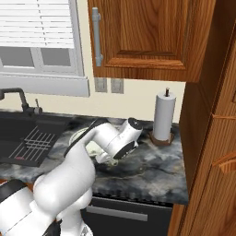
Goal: Gather the eggs and milk located in the vicinity of the sink area and place them right next to the bowl.
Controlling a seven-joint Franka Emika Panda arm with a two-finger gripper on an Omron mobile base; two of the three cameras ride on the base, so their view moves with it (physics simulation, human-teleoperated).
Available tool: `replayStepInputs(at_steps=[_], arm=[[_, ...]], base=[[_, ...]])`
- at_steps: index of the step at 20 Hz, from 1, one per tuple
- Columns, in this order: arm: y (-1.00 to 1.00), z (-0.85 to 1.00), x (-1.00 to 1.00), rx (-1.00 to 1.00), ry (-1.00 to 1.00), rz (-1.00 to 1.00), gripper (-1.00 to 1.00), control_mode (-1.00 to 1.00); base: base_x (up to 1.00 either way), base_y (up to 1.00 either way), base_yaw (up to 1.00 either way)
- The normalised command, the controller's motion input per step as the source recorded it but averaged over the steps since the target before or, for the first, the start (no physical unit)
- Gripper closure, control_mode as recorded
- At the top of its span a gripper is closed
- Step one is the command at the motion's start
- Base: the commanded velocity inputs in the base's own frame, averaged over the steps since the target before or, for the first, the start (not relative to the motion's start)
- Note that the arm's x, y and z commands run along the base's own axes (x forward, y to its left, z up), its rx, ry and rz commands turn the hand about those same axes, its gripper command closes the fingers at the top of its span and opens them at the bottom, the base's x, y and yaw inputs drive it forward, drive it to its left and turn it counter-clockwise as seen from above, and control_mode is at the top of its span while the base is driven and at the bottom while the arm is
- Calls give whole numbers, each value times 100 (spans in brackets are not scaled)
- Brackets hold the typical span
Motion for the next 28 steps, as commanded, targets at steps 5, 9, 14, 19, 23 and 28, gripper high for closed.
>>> replayStepInputs(at_steps=[5, 9, 14, 19, 23, 28], arm=[[-2, -9, 15, 5, -20, 11, 100, -100], [0, -2, 2, 1, -11, 0, 100, -100], [7, -3, 2, 0, -1, 0, 100, -100], [19, -25, 16, 0, 0, 0, 100, -100], [22, -32, 8, 0, 0, 0, 100, -100], [8, -38, 0, 0, -3, 0, 100, -100]], base=[[0, 0, 0], [0, 0, 0], [0, 0, 0], [0, 0, 0], [0, 0, 0], [0, 0, 0]])
